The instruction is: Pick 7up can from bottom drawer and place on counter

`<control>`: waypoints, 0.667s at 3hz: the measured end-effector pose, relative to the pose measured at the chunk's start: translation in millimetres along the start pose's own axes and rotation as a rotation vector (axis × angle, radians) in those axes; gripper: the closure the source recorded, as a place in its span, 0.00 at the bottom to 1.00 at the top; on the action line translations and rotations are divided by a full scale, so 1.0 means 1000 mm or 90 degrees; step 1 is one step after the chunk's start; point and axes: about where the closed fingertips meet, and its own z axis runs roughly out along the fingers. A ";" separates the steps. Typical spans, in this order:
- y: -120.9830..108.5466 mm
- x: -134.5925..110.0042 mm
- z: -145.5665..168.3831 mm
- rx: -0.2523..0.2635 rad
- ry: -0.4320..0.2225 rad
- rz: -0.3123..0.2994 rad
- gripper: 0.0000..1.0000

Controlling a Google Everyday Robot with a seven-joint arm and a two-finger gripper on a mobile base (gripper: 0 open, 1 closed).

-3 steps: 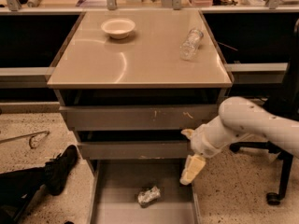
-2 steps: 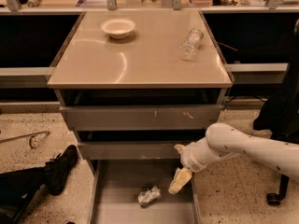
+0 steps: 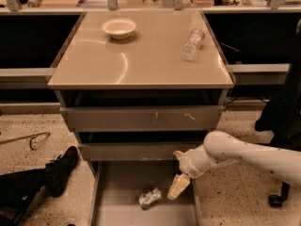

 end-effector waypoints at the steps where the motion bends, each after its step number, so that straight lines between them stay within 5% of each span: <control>1: -0.002 0.036 0.051 -0.012 -0.032 0.028 0.00; 2: 0.016 0.074 0.104 -0.033 -0.074 0.064 0.00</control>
Offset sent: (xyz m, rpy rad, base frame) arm -0.0347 0.0025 -0.1751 0.1940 0.0825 -0.1157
